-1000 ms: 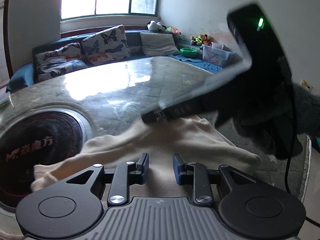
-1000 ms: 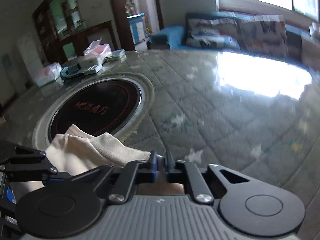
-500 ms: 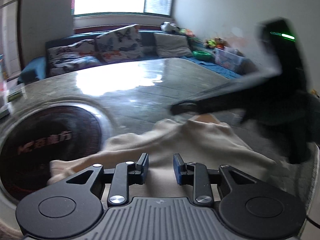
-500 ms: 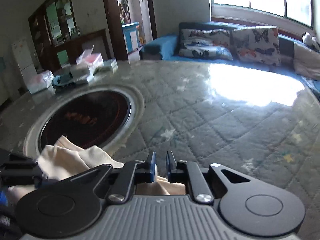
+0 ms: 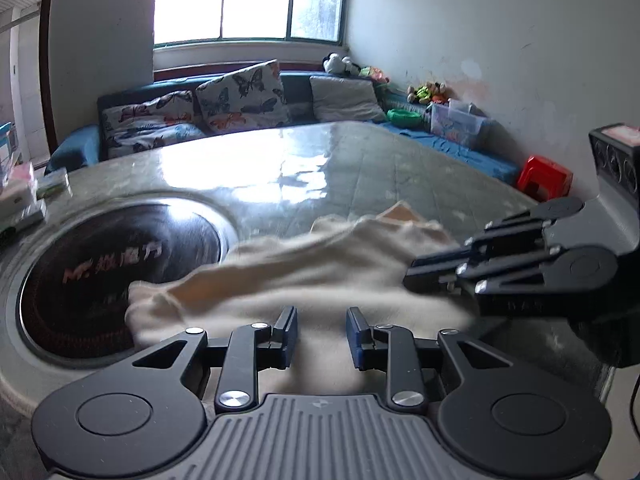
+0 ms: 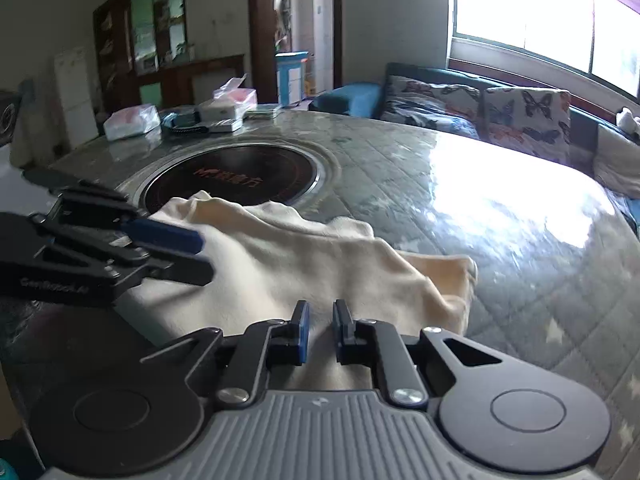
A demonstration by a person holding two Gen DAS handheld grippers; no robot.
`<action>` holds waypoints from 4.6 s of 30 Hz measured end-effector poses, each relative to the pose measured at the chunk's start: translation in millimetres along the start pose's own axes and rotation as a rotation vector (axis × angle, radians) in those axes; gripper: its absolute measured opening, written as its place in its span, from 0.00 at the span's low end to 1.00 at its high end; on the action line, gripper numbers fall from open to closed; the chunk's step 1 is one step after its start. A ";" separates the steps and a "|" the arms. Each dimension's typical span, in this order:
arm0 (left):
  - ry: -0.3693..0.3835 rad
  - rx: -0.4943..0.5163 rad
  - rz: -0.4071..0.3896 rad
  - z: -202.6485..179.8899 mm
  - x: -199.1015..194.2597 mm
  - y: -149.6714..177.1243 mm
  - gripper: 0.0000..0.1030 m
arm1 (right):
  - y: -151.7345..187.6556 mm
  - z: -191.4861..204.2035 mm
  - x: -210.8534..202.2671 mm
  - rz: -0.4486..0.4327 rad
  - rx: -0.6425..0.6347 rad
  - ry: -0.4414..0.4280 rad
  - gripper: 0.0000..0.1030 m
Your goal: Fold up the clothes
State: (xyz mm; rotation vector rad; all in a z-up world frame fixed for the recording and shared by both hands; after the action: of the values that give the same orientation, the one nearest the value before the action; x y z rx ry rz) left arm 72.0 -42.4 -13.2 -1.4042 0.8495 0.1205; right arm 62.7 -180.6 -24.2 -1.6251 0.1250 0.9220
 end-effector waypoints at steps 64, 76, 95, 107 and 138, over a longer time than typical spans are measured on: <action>-0.091 -0.163 -0.055 37.4 -32.0 16.6 0.35 | -27.1 24.9 2.3 0.003 -0.064 -0.081 0.18; -0.095 -0.223 -0.026 50.1 -31.8 30.2 0.36 | -42.7 55.8 36.5 0.012 -0.110 -0.107 0.17; -0.123 -0.241 -0.040 57.7 -40.0 22.7 0.51 | -43.4 -17.8 31.1 -0.003 0.057 0.077 0.26; -0.215 -0.309 0.010 87.6 -47.7 38.1 0.53 | -45.5 90.0 -0.7 -0.004 -0.285 -0.131 0.43; 0.081 -0.984 0.042 119.2 -40.8 26.7 0.73 | -49.4 138.2 0.8 -0.034 -0.324 -0.230 0.15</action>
State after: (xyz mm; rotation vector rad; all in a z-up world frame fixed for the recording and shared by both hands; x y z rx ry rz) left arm 81.9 85.9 -19.3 -2.3140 0.9262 0.5760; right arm 22.4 -45.5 16.5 -1.7943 -0.2216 1.1390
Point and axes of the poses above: each gripper's, at about its wrist camera, not at the fingertips, and x roughly the way its jaws point, z to its left, y to its underside, the point moved 3 cm from there along x, roughly the way its jaws point, and after that the axes turned 1 degree about y, right-handed, at the moved point
